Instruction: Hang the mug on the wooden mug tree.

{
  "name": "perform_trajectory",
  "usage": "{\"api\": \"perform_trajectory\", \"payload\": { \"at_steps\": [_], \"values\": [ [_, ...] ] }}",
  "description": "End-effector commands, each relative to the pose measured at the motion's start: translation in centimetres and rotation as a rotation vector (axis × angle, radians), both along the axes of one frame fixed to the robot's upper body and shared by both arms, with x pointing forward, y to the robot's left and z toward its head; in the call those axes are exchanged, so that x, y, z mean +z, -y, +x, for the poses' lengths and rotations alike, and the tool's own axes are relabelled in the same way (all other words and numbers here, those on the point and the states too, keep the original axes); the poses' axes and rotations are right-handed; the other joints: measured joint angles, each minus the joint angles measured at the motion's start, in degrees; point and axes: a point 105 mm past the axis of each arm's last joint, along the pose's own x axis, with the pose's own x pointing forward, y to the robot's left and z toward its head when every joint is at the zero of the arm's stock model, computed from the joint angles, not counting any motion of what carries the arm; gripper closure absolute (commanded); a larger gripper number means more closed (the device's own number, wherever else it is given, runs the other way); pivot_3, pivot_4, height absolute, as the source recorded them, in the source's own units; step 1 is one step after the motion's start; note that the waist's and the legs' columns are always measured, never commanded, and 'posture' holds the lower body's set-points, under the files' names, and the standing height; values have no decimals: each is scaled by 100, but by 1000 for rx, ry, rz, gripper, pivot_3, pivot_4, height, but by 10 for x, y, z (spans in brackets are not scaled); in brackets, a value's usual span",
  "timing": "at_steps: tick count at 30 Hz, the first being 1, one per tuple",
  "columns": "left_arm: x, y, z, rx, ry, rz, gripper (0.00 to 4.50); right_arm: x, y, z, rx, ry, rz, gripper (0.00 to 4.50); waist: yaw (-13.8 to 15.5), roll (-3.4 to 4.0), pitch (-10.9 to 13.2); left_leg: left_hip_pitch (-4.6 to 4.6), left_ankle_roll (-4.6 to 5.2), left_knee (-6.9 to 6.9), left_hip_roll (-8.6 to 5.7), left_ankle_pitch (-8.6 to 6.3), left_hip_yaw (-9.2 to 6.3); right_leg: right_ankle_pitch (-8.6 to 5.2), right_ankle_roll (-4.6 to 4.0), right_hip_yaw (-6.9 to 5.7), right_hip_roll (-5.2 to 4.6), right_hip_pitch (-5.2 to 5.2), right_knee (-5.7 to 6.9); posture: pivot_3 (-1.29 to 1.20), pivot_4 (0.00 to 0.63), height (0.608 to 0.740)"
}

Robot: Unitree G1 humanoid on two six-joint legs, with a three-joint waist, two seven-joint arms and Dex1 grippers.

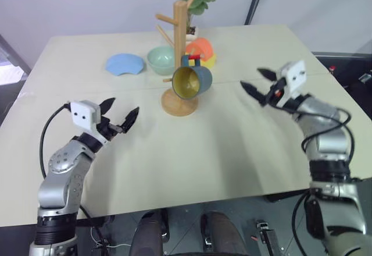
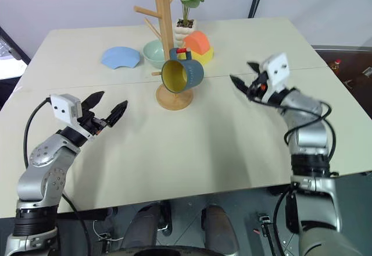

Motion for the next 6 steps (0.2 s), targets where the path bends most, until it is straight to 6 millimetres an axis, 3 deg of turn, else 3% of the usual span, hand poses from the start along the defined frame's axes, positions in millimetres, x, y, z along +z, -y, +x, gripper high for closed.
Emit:
{"api": "perform_trajectory", "payload": {
  "at_steps": [1, 6],
  "values": [
    [-5, -25, -2, 151, 2, 0, 0, -12, -4, -7, -16, 6, 54, 1087, -2, 3, 2, 2, 0, 0, 0, 0, 0, 0, 0, 0, 0, -1, 2, 0, 150, 740],
    [-14, -31, -9, 171, -20, 13, 0, -35, -10, -9, -20, -39, 93, 1087, 0, 1, 2, 1, -11, 0, -1, -7, 5, 1, -2, 3, -4, -2, -2, 0, 150, 740]
  ]
}}
